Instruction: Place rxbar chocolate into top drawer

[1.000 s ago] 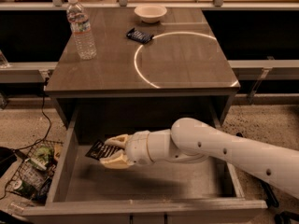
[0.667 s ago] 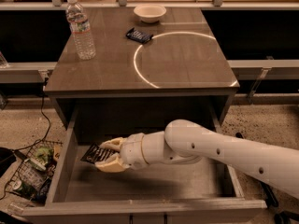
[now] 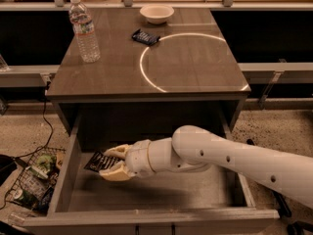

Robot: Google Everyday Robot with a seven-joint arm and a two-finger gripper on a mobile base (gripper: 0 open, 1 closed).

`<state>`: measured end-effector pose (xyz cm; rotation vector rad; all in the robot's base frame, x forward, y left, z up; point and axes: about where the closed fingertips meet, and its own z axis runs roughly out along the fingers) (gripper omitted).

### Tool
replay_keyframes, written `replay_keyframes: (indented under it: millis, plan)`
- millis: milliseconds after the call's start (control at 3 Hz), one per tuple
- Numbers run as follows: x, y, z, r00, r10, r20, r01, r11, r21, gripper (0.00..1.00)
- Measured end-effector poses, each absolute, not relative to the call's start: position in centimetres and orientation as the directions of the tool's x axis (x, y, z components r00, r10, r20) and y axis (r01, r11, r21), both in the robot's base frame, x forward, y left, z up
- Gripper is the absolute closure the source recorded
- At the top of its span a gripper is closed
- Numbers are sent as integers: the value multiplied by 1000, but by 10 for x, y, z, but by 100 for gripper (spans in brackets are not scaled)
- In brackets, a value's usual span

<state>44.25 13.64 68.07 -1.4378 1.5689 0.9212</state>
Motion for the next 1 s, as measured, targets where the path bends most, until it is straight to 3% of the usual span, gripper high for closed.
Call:
replay_keyframes:
  millis: [333,667,1000]
  plan:
    - [442,137,681,-33,-414,-910,-996,86,-3,29]
    - [441,139,681,-32,-414,-910,-997,82,-3,0]
    - [440,139,681,-31,-414,-910,-997,81,-2,0]
